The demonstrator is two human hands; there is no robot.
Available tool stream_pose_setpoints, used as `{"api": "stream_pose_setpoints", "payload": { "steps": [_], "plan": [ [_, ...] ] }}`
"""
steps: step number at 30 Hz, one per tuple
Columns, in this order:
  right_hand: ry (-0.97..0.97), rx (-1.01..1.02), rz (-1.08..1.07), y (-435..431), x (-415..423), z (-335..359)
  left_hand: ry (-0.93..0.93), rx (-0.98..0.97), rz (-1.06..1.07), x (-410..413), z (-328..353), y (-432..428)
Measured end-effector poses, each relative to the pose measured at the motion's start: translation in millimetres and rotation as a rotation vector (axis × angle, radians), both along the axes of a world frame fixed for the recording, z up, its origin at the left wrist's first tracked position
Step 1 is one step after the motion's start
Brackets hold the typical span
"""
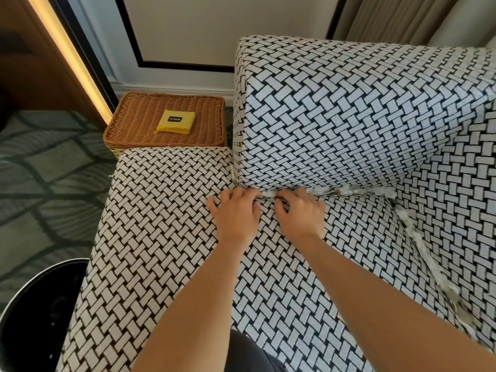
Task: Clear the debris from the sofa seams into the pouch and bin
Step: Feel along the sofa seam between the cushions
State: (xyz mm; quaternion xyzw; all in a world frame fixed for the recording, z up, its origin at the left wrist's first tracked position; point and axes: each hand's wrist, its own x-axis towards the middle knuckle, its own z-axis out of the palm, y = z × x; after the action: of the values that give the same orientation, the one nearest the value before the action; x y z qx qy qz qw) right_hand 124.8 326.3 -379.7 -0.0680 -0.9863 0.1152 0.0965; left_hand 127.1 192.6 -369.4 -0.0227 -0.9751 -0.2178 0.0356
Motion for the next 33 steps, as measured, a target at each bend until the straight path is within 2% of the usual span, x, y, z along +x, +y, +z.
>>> {"api": "stream_pose_setpoints", "payload": {
  "steps": [4, 10, 17, 21, 26, 30, 33],
  "plan": [
    [-0.02, 0.013, 0.021, 1.4, -0.7, -0.7, 0.003, -0.087, -0.012, -5.7, -0.3, 1.1],
    [-0.099, 0.069, 0.053, 2.1, -3.1, 1.7, -0.111, -0.158, -0.014, -13.2, 7.2, 6.3],
    [-0.099, 0.043, 0.052, 1.3, -6.8, 1.6, -0.197, -0.02, 0.157, -24.1, 15.7, 16.1],
    [-0.056, 0.007, 0.05, 1.5, -6.1, 0.1, -0.148, -0.016, 0.234, -25.5, 13.3, 22.1],
    [0.03, -0.104, 0.048, 0.7, -2.7, 0.6, 0.0, -0.063, 0.225, -18.9, 4.2, 22.5],
    [0.108, -0.199, 0.035, 1.1, 1.7, 3.9, 0.017, -0.051, 0.192, -19.1, 3.1, 19.8],
    [0.12, -0.199, 0.027, 0.0, 2.1, 5.1, -0.016, -0.082, 0.096, -26.0, 3.3, 9.9]
  ]
}}
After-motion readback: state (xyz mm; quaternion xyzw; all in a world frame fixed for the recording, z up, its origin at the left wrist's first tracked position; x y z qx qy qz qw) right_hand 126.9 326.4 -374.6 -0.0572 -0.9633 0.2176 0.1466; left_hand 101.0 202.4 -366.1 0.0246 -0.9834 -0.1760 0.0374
